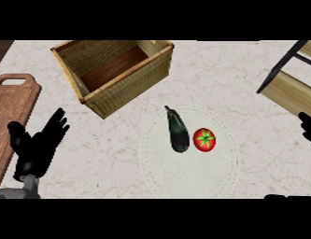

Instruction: Pick the tomato from the placemat and place it in the tiered shelf

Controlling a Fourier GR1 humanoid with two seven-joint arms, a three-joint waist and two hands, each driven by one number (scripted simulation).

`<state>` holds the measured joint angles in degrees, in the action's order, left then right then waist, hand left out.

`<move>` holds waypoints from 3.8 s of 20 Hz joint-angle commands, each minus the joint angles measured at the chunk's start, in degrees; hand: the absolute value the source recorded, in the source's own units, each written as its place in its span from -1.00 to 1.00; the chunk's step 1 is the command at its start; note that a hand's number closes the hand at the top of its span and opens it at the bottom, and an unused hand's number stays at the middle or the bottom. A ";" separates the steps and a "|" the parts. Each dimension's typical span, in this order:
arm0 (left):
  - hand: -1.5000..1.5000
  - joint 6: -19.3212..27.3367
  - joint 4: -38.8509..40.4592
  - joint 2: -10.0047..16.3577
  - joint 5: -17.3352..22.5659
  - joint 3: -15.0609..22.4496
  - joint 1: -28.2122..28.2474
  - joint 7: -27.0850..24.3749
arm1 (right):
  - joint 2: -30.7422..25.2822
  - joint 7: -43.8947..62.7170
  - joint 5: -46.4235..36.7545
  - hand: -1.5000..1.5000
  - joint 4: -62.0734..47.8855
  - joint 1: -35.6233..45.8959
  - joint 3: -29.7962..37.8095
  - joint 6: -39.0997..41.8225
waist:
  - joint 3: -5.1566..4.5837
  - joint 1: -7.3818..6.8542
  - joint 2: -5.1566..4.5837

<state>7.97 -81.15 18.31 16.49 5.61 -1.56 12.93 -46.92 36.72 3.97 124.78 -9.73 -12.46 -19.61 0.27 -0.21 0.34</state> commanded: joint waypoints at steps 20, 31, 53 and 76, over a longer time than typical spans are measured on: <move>0.00 -2.67 2.84 0.53 0.43 -2.09 -1.78 4.80 | 17.67 42.38 -21.99 -1.00 -19.66 32.56 -21.24 6.88 | -0.37 -0.45 -0.32; 0.00 -1.20 3.43 -1.93 -1.90 -1.61 -0.28 2.78 | 24.01 44.40 -29.65 -1.00 -26.57 34.87 -20.25 9.69 | -0.34 0.00 -0.26; 0.00 -5.61 6.98 -1.63 -2.02 -4.70 -2.76 1.21 | 36.74 29.47 -43.92 -1.00 -47.17 31.12 -14.62 6.18 | -0.28 0.12 -0.51; 0.00 -5.55 7.11 -4.14 -4.69 -7.11 -3.00 1.86 | 46.08 16.71 -50.32 1.00 -45.25 29.20 -16.93 10.41 | -0.29 0.37 -0.32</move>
<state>2.36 -78.22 15.27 12.27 -1.31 -3.45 14.39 -3.88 52.79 -42.70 77.11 20.44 -27.01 -6.36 0.26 0.01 0.79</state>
